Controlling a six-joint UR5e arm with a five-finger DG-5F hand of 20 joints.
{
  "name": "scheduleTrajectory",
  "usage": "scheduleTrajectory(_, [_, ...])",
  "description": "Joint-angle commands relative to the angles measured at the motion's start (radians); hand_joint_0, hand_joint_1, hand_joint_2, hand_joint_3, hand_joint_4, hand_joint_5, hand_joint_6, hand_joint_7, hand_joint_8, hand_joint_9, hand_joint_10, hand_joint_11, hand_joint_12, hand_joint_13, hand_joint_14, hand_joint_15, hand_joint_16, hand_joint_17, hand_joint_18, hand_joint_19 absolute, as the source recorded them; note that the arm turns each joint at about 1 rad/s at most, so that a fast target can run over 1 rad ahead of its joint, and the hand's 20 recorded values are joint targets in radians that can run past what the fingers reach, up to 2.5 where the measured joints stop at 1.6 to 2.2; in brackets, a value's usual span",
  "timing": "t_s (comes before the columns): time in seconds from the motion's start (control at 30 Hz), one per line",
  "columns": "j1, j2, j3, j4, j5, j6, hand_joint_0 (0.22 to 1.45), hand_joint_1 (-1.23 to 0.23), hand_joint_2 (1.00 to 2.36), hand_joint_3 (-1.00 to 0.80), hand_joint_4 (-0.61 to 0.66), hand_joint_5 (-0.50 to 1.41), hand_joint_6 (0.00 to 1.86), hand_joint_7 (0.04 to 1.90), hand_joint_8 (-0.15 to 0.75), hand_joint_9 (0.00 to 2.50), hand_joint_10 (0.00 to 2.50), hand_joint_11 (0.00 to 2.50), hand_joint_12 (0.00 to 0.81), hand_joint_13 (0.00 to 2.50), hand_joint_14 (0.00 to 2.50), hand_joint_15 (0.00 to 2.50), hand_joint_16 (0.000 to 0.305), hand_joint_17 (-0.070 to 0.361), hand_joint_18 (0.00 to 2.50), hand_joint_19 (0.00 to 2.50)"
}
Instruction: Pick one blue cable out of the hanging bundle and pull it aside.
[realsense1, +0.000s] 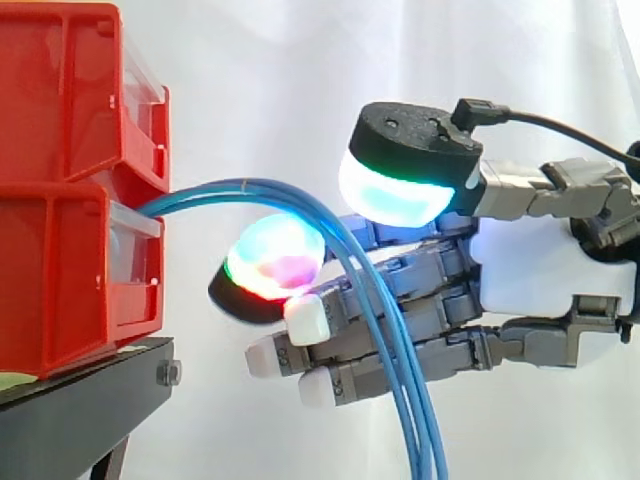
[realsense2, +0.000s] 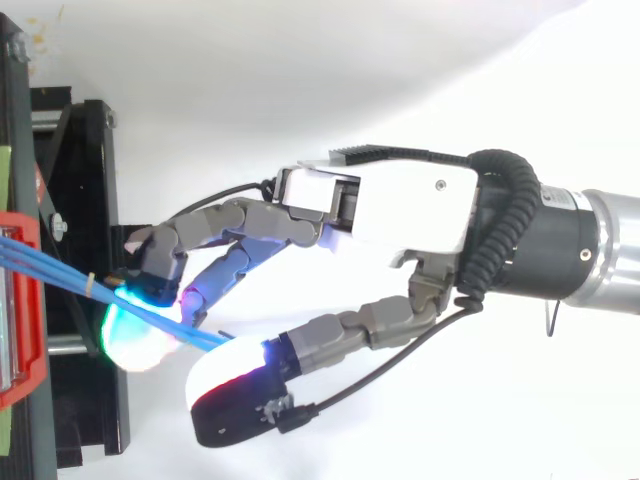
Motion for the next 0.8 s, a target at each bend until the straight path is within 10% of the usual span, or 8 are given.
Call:
scheduleTrajectory(0.0, [-0.006, 0.001, 0.031, -0.067, -0.002, 0.002, 0.57, -0.80, 1.02, -0.20, 0.07, -0.16, 0.89, 0.92, 0.270, 0.64, 0.01, 0.27, 0.343, 0.35, 0.00, 0.09, 0.050, 0.111, 0.33, 0.25])
scheduleTrajectory(0.27, [-0.006, 0.001, 0.062, -0.187, -0.005, 0.002, 0.66, -0.92, 1.01, -0.42, 0.08, -0.17, 0.91, 0.90, 0.273, 0.66, 0.01, 0.29, 0.354, 0.40, 0.00, 0.09, 0.048, 0.109, 0.44, 0.24])
scheduleTrajectory(0.77, [-0.019, -0.001, 0.062, -0.188, 0.044, 0.022, 0.48, -0.64, 1.00, -0.49, 0.16, -0.14, 0.80, 0.86, 0.314, 0.73, 0.01, 0.29, 0.395, 0.41, 0.00, 0.14, 0.056, 0.125, 0.46, 0.33])
